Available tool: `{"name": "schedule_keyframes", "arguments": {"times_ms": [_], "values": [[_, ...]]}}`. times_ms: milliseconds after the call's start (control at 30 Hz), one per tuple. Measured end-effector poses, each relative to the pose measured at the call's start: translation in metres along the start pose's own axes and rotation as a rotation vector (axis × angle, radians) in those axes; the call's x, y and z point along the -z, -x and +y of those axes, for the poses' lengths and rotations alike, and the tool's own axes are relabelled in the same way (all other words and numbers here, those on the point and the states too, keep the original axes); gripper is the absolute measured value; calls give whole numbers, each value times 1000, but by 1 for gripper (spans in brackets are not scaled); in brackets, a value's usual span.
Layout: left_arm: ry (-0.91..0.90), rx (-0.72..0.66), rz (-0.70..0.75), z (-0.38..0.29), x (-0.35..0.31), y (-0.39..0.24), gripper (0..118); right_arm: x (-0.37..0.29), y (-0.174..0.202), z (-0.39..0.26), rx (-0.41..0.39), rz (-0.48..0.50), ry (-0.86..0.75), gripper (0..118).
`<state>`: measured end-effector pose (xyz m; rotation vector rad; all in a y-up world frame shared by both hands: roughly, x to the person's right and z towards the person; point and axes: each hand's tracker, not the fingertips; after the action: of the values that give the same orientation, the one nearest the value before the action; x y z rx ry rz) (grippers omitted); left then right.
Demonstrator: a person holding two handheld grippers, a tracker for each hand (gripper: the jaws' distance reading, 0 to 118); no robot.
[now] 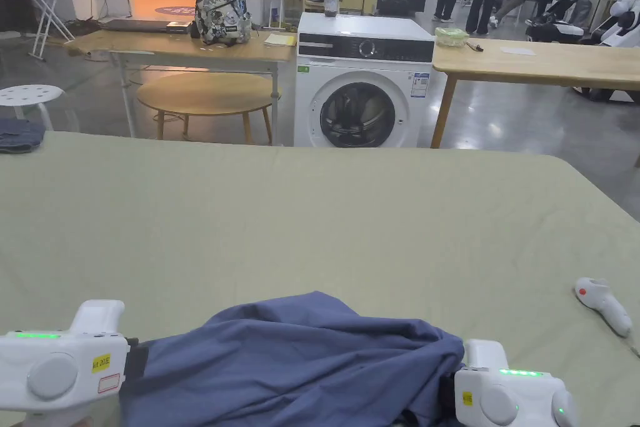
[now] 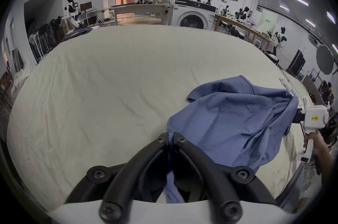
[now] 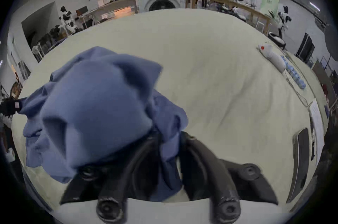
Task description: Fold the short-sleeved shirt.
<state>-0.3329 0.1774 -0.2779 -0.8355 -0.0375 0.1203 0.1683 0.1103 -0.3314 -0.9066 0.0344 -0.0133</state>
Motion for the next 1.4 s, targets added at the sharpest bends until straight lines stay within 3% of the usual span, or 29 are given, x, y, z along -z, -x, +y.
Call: {"name": "schedule_keyframes", "arguments": {"times_ms": [67, 133, 300, 633, 1100, 1400], "values": [[4, -2, -5, -1, 1, 0, 0, 1, -6, 1, -20, 3, -5, 6], [1, -2, -5, -2, -1, -1, 0, -27, 8, 1, -15, 11, -38, 4], [-40, -4, -7, 5, -14, 4, 0, -72, 4, 4, 43, 55, -162, 3], [-204, -8, 2, 47, -76, 6, 0, -134, -24, 61, -17, 7, -456, 2], [-354, 52, 97, 163, -144, 26, 0, -206, -7, 165, -98, -99, -652, 2], [-414, 17, 148, 244, -166, 58, 0, -233, 5, 243, -66, -128, -722, 2]]}}
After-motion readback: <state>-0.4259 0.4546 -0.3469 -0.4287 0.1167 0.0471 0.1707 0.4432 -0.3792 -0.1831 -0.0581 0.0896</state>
